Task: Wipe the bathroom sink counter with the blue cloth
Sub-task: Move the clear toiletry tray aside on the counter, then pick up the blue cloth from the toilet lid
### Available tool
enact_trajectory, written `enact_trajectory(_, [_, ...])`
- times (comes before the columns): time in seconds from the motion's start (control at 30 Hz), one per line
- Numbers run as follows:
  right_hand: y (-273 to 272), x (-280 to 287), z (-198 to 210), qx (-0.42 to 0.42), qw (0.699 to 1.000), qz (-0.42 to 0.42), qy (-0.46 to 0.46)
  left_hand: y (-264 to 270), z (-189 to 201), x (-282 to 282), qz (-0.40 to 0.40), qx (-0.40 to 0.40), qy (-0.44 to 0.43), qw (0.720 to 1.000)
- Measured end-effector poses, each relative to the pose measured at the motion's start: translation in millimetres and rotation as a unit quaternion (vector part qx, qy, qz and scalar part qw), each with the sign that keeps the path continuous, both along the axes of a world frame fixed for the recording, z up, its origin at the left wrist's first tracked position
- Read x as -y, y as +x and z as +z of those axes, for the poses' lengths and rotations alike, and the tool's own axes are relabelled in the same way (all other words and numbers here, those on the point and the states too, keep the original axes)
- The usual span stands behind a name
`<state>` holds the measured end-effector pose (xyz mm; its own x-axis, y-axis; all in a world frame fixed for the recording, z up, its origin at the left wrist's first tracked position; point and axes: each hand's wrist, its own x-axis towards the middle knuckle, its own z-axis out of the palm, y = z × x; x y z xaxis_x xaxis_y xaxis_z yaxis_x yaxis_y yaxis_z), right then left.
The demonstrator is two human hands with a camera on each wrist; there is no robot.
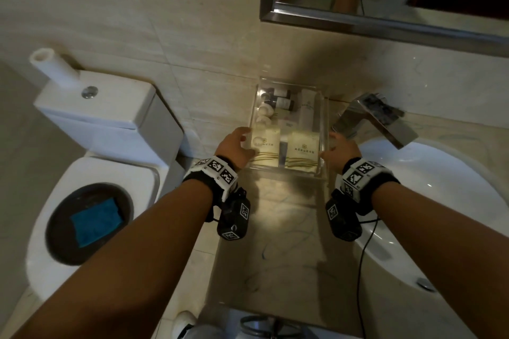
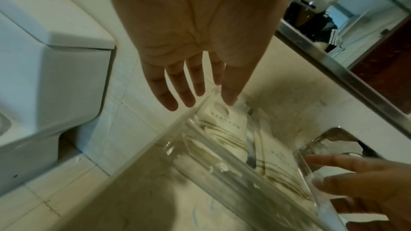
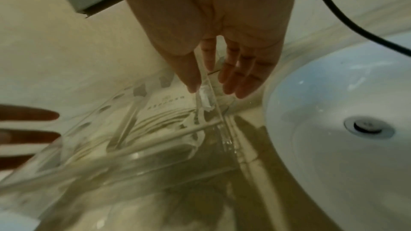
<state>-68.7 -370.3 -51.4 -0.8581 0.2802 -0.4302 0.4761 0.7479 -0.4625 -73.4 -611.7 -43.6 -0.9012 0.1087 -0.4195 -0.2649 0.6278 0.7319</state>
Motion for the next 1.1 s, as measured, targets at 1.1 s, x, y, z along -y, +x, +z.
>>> enact_trajectory(1.1, [88.3,542.0,14.7,0.051,0.857,0.505,0.090,232.1,-1.1,499.0,0.214,0.100,-0.283,0.929])
